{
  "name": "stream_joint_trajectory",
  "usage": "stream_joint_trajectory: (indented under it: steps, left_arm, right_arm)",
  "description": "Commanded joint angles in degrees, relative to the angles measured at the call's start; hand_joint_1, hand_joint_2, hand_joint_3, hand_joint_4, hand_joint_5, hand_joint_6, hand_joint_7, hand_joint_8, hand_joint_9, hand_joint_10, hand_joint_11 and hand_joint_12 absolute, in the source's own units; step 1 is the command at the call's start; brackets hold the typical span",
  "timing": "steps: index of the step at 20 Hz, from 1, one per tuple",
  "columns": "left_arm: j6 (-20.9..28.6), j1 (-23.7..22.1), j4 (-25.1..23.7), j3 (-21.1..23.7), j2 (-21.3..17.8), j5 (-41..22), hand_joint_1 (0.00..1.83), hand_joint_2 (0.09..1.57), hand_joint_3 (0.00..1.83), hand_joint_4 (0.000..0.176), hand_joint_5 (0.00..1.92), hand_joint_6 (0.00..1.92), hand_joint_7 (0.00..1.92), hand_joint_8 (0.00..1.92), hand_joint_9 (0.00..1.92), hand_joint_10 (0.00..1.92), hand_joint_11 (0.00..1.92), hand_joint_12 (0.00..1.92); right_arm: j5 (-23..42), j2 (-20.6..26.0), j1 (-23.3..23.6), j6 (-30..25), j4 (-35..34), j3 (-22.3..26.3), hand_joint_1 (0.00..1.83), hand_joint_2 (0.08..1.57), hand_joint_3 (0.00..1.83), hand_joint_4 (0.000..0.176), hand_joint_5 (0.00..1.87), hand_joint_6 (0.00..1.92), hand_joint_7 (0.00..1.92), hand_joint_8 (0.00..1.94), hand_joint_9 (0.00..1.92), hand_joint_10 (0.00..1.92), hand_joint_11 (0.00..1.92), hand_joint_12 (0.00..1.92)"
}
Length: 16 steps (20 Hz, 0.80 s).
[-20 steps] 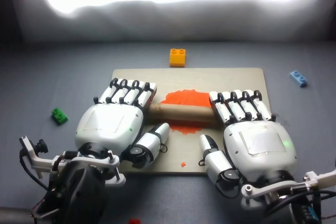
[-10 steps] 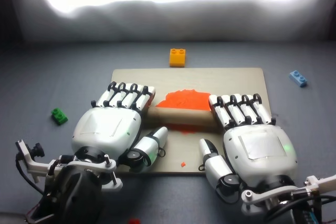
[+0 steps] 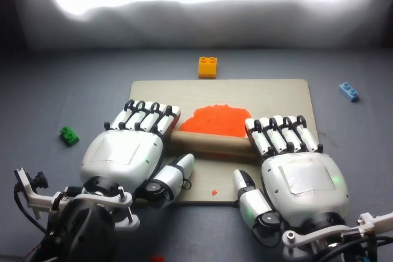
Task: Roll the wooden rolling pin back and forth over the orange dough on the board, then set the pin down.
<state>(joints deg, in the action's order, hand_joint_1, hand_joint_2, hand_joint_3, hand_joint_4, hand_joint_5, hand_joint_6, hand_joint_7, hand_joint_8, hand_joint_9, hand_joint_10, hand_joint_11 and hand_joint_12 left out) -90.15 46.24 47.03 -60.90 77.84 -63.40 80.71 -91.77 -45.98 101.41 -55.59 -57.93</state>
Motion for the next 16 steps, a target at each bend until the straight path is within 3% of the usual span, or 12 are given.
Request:
stream_joint_trajectory:
  steps: [1, 6, 8, 12, 16]
  left_arm:
    - [-0.03, 0.59, -1.42, 0.27, -0.1, -2.07, 0.0, 1.53, 0.0, 0.0, 0.19, 0.01, 0.19, 0.01, 0.12, 0.01, 0.0, 0.2]
    - [-0.35, 0.77, -1.39, 1.28, -0.47, -2.22, 0.0, 1.52, 0.0, 0.0, 0.18, 0.0, 0.18, 0.0, 0.12, 0.0, 0.0, 0.21]
    - [-0.48, 0.81, -1.41, 1.6, -0.7, -2.25, 0.0, 1.52, 0.0, 0.0, 0.19, 0.0, 0.19, 0.0, 0.13, 0.01, 0.0, 0.27]
    - [-0.69, 1.02, -1.42, 2.67, -1.61, -2.49, 0.0, 1.52, 0.0, 0.0, 0.18, 0.0, 0.18, 0.0, 0.12, 0.0, 0.0, 0.21]
    - [-0.93, 1.08, -1.42, 3.47, -2.18, -2.51, 0.0, 1.52, 0.0, 0.0, 0.18, 0.0, 0.19, 0.0, 0.13, 0.01, 0.0, 0.24]
  right_arm:
    - [-0.07, -0.42, -0.85, 0.63, 0.25, 0.38, 0.0, 1.57, 0.12, 0.0, 0.23, 0.0, 0.21, 0.0, 0.13, 0.01, 0.0, 0.29]
    - [-0.05, -0.45, -0.97, 0.79, 0.33, 0.58, 0.0, 1.57, 0.12, 0.0, 0.23, 0.01, 0.22, 0.0, 0.15, 0.01, 0.0, 0.35]
    - [0.02, -0.45, -1.0, 0.94, 0.35, 0.68, 0.0, 1.57, 0.11, 0.0, 0.22, 0.0, 0.21, 0.0, 0.14, 0.0, 0.0, 0.3]
    - [0.36, -0.5, -1.18, 1.41, 0.43, 1.18, 0.0, 1.57, 0.12, 0.0, 0.21, 0.0, 0.19, 0.0, 0.12, 0.0, 0.0, 0.24]
    - [0.62, -0.59, -1.24, 1.76, 0.58, 1.46, 0.0, 1.57, 0.13, 0.0, 0.23, 0.01, 0.21, 0.0, 0.14, 0.01, 0.0, 0.3]
